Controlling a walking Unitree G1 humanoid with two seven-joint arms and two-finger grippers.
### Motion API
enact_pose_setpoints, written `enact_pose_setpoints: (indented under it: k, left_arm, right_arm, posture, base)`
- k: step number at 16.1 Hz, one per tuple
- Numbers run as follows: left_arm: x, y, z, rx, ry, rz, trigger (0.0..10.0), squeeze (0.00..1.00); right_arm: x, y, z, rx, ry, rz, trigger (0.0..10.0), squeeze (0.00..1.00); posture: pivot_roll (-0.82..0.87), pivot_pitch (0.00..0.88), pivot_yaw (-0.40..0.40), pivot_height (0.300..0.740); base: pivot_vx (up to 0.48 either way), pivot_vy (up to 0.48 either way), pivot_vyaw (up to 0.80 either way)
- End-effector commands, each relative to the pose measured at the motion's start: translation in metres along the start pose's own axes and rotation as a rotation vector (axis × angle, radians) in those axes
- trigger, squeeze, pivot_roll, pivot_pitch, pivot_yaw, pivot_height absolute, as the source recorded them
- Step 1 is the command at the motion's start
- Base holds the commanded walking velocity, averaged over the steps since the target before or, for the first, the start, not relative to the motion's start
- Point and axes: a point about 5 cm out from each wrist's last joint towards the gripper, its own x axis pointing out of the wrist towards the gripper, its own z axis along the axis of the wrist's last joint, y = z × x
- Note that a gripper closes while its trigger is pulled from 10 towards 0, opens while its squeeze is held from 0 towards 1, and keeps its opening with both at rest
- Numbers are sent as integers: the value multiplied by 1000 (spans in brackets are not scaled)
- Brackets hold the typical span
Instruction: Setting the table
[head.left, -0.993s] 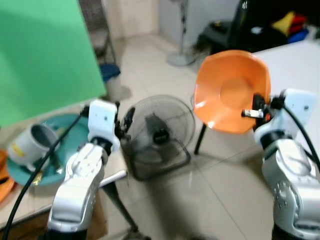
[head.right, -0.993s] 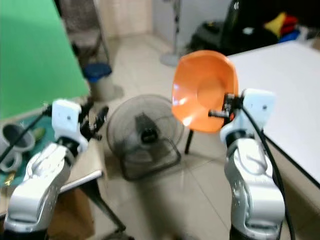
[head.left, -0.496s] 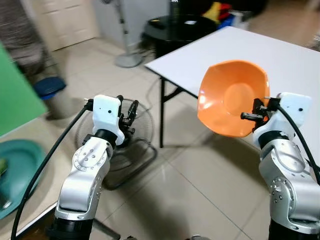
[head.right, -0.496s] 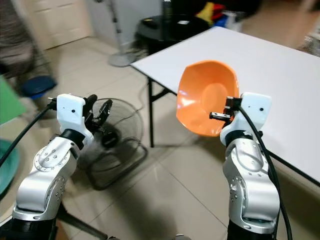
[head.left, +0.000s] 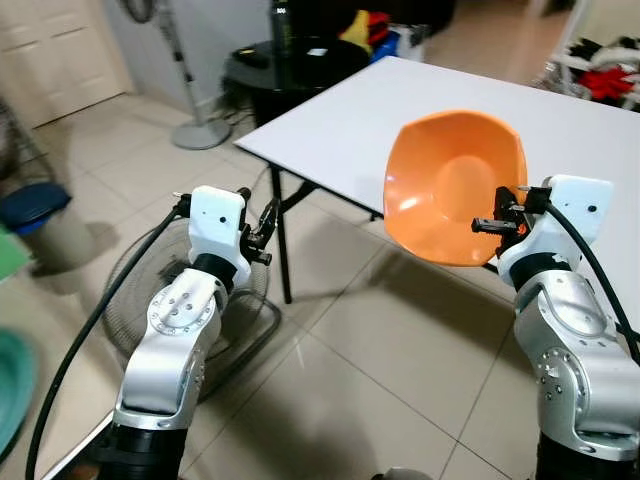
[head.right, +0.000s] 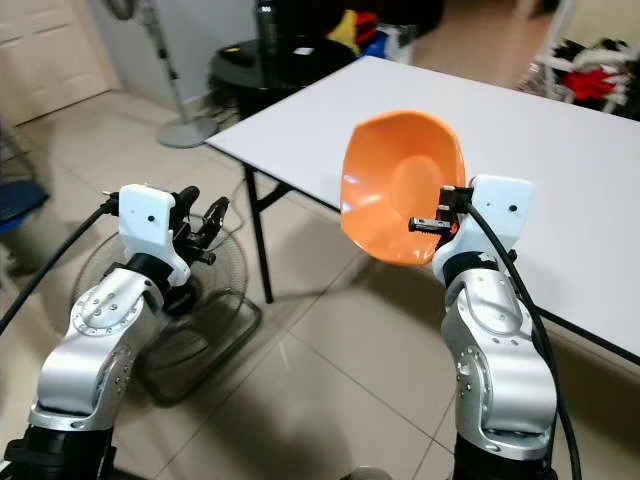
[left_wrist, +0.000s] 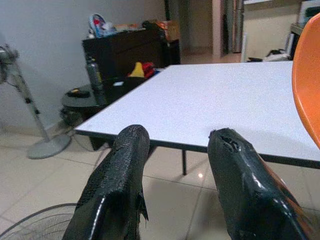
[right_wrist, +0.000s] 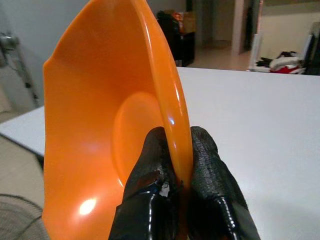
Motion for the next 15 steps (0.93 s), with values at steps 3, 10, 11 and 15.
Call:
enact_pose_setpoints:
  k: [3, 10, 11, 15]
  left_arm:
    - [-1, 6, 0, 8, -2, 4, 10000, 0]
    - [3, 5, 0, 13, -4, -20, 10000, 0]
    - [3, 5, 0, 13, -4, -22, 10000, 0]
    - [5, 5, -1, 12, -5, -29, 10000, 0]
  right_arm:
    - [5, 7, 7, 14, -36, 37, 10000, 0]
    - [3, 5, 5, 13, -25, 27, 10000, 0]
    - [3, 4, 5, 14, -27, 24, 10000, 0]
    - [3, 3, 6, 12, -31, 21, 10000, 0]
  posture:
    - [21, 0, 45, 727]
    - [5, 0, 64, 727]
    - [3, 0, 65, 727]
    - [-1, 0, 69, 727]
  base:
    - [275, 0, 0]
    - [277, 0, -544]
    - [277, 0, -800]
    - [277, 0, -800]
